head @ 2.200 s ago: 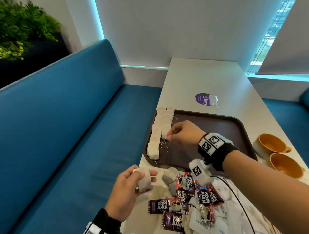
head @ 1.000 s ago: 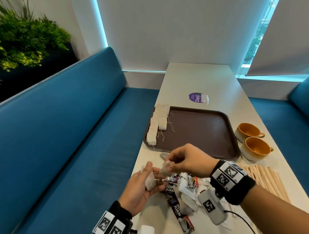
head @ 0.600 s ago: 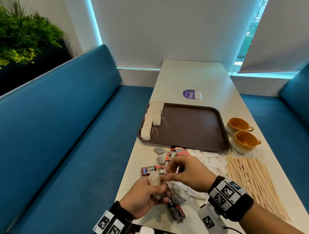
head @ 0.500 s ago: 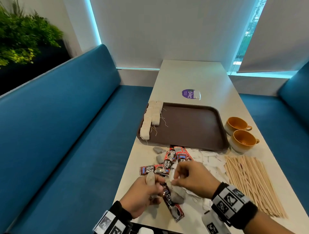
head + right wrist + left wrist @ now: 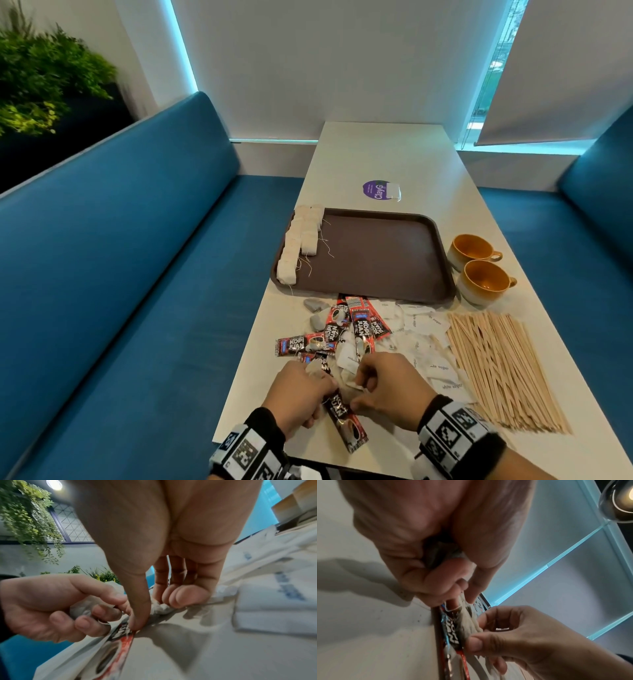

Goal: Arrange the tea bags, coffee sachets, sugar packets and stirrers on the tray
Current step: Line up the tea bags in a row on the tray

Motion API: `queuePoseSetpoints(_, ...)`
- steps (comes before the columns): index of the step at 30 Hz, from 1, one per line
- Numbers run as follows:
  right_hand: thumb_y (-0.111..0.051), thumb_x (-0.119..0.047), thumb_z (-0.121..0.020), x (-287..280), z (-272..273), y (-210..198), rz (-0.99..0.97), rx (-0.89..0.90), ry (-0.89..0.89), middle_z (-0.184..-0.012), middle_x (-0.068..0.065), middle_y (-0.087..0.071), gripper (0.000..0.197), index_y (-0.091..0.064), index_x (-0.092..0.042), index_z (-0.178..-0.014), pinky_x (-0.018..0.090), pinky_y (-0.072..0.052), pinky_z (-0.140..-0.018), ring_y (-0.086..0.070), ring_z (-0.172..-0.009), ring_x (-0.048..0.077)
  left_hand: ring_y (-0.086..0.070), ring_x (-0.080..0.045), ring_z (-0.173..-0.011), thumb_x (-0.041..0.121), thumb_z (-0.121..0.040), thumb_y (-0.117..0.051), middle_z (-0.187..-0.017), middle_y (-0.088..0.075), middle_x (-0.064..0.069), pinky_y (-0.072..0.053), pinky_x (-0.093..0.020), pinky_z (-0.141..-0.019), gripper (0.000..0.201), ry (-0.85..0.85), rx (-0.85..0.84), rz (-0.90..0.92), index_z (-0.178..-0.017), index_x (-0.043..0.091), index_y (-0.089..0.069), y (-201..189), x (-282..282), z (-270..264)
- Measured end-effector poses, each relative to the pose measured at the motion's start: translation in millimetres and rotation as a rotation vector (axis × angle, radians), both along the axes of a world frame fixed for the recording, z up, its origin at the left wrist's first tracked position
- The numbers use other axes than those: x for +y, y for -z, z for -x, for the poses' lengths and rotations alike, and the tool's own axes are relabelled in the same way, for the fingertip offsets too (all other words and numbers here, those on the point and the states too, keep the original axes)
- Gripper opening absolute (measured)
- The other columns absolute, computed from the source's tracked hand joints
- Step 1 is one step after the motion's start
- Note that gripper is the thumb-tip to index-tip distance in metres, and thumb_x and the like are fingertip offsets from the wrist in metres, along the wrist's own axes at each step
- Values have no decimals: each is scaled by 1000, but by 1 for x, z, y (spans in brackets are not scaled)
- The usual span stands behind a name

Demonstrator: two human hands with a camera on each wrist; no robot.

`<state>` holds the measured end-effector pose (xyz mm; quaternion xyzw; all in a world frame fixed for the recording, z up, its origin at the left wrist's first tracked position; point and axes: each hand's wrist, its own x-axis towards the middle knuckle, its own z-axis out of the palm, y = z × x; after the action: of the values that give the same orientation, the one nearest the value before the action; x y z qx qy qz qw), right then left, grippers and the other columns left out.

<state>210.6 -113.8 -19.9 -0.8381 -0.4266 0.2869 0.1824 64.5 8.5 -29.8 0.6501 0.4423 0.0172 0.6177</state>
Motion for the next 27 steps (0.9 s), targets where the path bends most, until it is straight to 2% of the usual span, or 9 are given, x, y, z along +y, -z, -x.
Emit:
queuePoseSetpoints(4,-90,-27,-68,-4,-1,-4,-11,39,-32,-81,-10,-65,28,-71,-25,-88,16,-46,-59,-58,-71,4,-45,-14,-35,25,-83,-73,-47,-51,1,-33,-21,-38,23,65,76,-137,-75,6,-62,3,-3,-7)
queuePoseSetpoints(8,-74,-10,-80,-7,-6,-5,-37,82,-24,-80,-9,-72,16,-74,-25,-87,18,-56,-67,-68,-72,2,-46,-8,-35,22,-82,-76,-42,-52,10,-33,-17,-39,25,100,81,-204,-62,18,-60,3,-4,-9)
queuePoseSetpoints(12,-72,-13,-83,-9,-9,-12,-89,100,35,-82,-8,-71,12,-77,-24,-84,14,-52,-66,-65,-75,5,-48,-18,-42,16,-78,-73,-53,-55,-1,-35,-23,-41,15,45,32,-113,-70,12,-61,1,1,-5)
queuePoseSetpoints(16,-72,-11,-77,-10,-11,-18,-213,127,147,-82,-4,-68,11,-72,-23,-75,15,-47,-60,-60,-70,5,-46,-16,-42,4,-79,-67,-56,-56,-4,-29,-23,-41,11,34,-55,-49,-75,11,-60,-7,8,9)
queuePoseSetpoints(19,-68,4,-79,-8,-13,-23,-298,371,275,-73,2,-71,15,-69,-11,-77,17,-51,-55,-65,-59,7,-46,-16,-41,3,-83,-65,-54,-57,-2,-28,-22,-40,13,1,-65,-60,-74,12,-61,-10,14,21)
queuePoseSetpoints(22,-61,13,-83,-3,-13,-23,-366,615,362,-72,12,-71,15,-66,0,-82,30,-57,-62,-69,-64,20,-42,-17,-44,4,-81,-63,-54,-54,-1,-29,-24,-42,15,-4,-36,-102,-70,14,-60,-6,20,30)
queuePoseSetpoints(24,-57,14,-84,1,-9,-23,-394,736,414,-76,19,-70,15,-66,3,-87,36,-57,-63,-68,-66,27,-43,-17,-44,3,-81,-61,-52,-53,1,-31,-24,-41,13,-12,-31,-104,-73,14,-63,-4,22,34)
queuePoseSetpoints(27,-52,18,-82,7,-7,-25,-395,870,476,-77,22,-68,21,-66,3,-87,37,-56,-60,-67,-65,29,-45,-17,-45,6,-84,-59,-53,-53,3,-31,-24,-41,11,-30,-39,-94,-78,14,-64,-3,24,35)
